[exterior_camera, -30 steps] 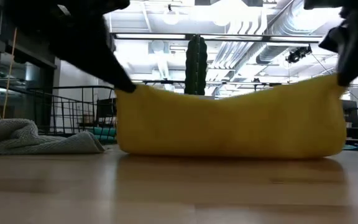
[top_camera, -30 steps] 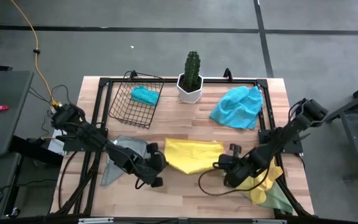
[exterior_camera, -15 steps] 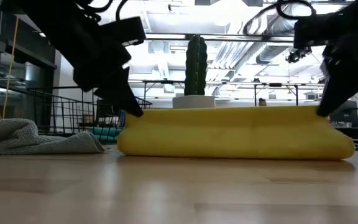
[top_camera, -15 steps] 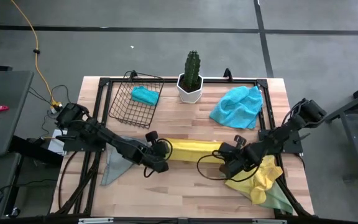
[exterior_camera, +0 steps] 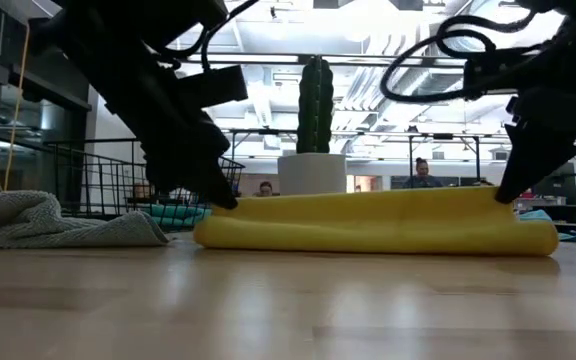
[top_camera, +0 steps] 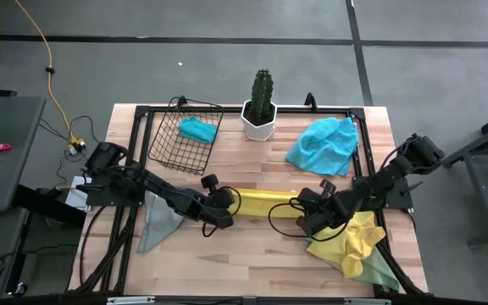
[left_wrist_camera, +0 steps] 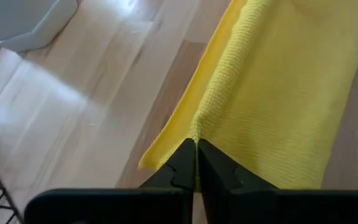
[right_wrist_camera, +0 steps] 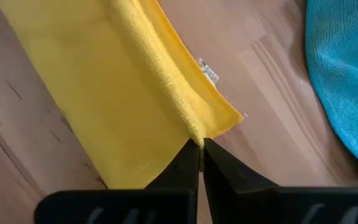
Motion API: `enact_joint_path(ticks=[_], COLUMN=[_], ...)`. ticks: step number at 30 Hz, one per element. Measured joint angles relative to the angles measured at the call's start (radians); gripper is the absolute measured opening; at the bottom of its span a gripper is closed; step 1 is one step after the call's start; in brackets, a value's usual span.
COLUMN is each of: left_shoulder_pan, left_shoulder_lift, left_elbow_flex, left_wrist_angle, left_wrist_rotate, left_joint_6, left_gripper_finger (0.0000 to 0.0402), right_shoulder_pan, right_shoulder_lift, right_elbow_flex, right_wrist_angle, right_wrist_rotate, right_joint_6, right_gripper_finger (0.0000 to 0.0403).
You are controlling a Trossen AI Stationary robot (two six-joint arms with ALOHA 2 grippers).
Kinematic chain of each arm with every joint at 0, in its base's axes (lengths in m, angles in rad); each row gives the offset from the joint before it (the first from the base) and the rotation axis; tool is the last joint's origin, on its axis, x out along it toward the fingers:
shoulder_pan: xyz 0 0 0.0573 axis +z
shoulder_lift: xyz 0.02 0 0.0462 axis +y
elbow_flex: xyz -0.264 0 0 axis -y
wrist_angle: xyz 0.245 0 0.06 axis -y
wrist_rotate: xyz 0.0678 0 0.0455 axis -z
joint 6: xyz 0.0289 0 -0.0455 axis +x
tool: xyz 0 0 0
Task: Fold microfiber towels
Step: Fold the left yellow microfiber towel on the table
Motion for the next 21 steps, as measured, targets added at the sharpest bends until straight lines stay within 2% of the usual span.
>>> enact_joint_path(ticks=[7, 21], left_shoulder_pan=[0.016, 0.064], left_shoulder_lift=[0.006, 0.006], left_elbow_flex=[0.000, 0.000], left_wrist_angle=[0.017, 0.014], left_wrist_rotate=[-0.035, -0.036], left_joint_6=[0.040, 0.059], left_gripper_finger=[0.0007, 0.0012], right_shoulder_pan=[-0.010, -0.010], right_shoulder_lift=[0.000, 0.000], right_elbow_flex=[-0.015, -0.015], right_wrist_angle=[0.015, 0.021], right_wrist_rotate=[0.004, 0.056], right_joint_6=[0.026, 0.057], right_gripper_finger=[0.0004, 0.0005])
